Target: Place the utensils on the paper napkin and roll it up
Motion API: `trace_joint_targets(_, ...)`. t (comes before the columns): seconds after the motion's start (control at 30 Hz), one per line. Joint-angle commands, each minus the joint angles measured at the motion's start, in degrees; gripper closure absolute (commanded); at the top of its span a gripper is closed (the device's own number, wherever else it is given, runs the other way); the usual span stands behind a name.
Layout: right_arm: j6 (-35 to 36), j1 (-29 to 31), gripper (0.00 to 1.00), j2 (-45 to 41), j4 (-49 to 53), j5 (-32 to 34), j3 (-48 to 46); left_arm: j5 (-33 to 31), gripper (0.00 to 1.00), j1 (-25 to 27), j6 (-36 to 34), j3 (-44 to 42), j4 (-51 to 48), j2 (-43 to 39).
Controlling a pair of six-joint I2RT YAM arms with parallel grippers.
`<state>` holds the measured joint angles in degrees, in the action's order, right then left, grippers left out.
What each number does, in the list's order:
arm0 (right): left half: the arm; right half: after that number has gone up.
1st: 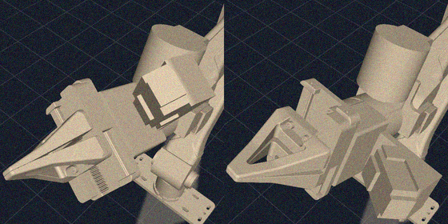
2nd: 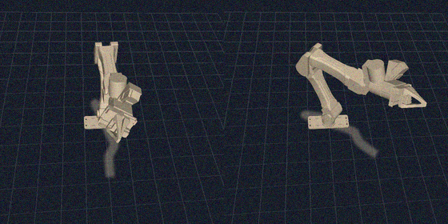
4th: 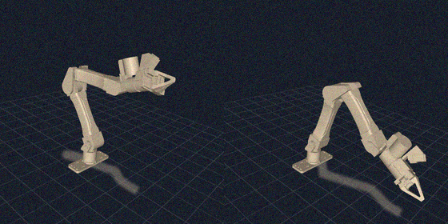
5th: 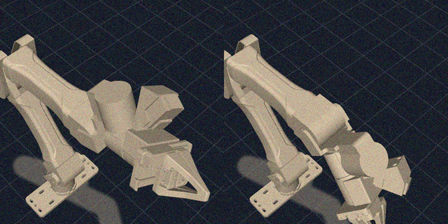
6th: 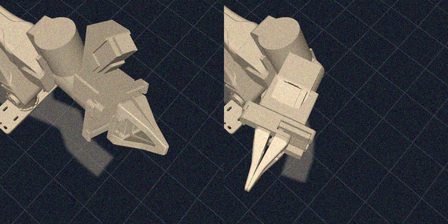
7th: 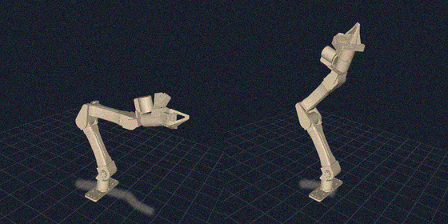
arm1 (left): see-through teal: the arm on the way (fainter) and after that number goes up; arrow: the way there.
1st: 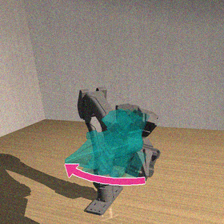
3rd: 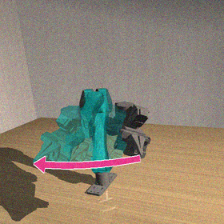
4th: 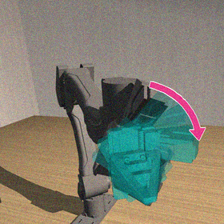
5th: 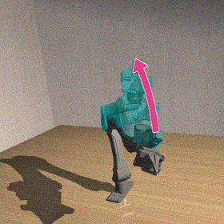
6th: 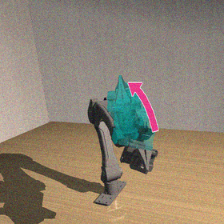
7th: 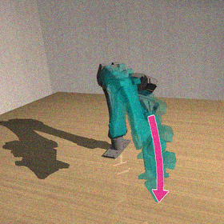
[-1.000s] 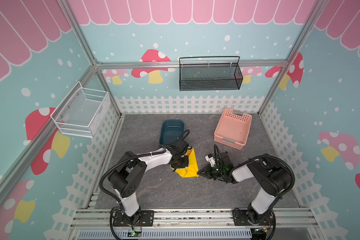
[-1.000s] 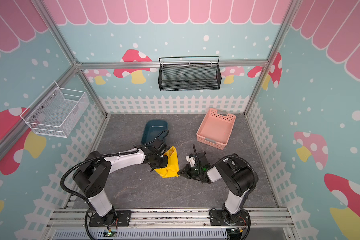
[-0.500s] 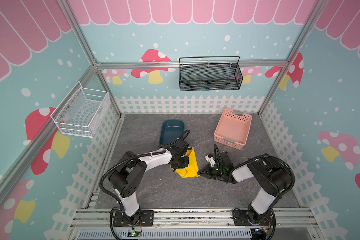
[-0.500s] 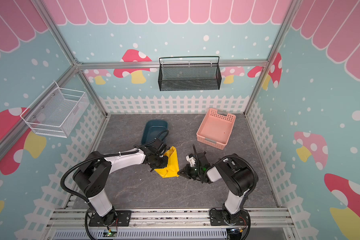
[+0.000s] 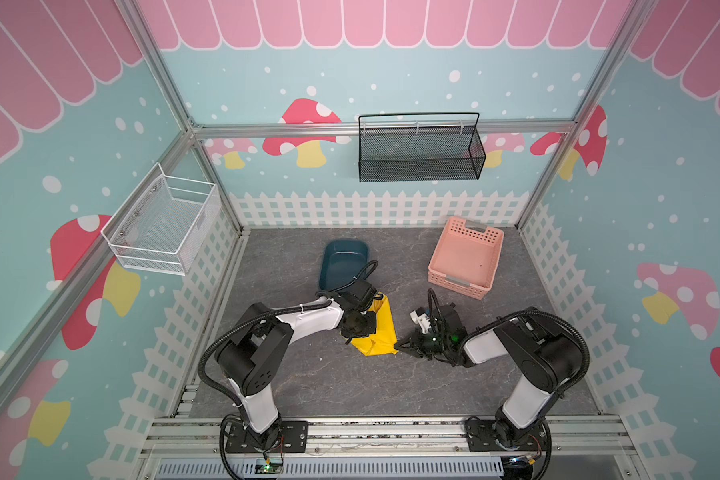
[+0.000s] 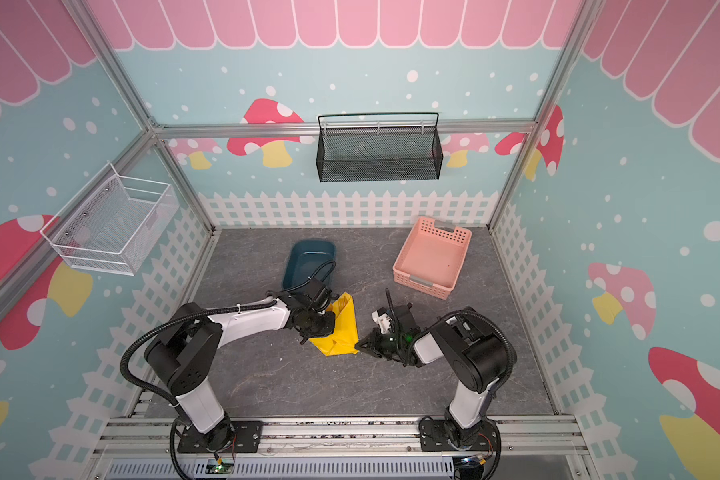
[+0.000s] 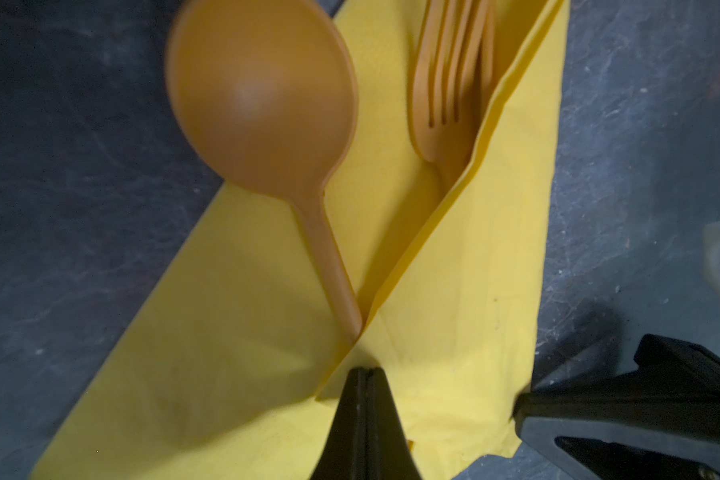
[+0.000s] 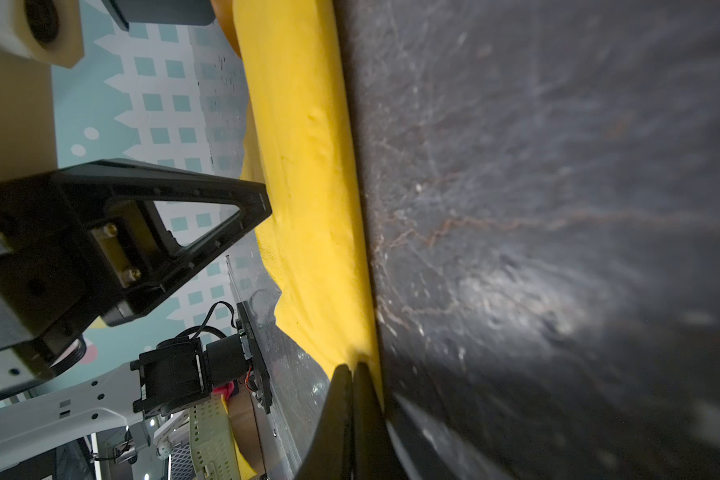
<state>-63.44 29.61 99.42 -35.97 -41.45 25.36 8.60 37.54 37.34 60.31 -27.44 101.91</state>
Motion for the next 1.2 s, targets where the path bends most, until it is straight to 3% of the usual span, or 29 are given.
trace_joint_targets(0.0, 0.42, 0.01, 0.95, 1.42, 4.76, 2.03, -0.49, -1.22, 1.0, -0.71, 1.42, -1.59, 0.45, -0.04)
trace_joint_targets(0.73, 0.63, -0.03, 0.95, 1.66, 5.01, 1.79, -0.22, 3.43, 1.0, -2.1, 4.63, -4.62, 5.64, 0.59)
trace_joint_targets(0.87, 0.67, 0.0, 0.95, 1.73, 5.1, 1.79, -0.1, 3.99, 1.0, -1.94, 3.53, -3.69, 5.03, 1.43)
trace_joint_targets(1.17, 0.98, 0.0, 0.95, 1.67, 5.67, 1.75, 0.38, -1.88, 1.0, 0.73, -3.77, 3.54, -4.85, 4.45)
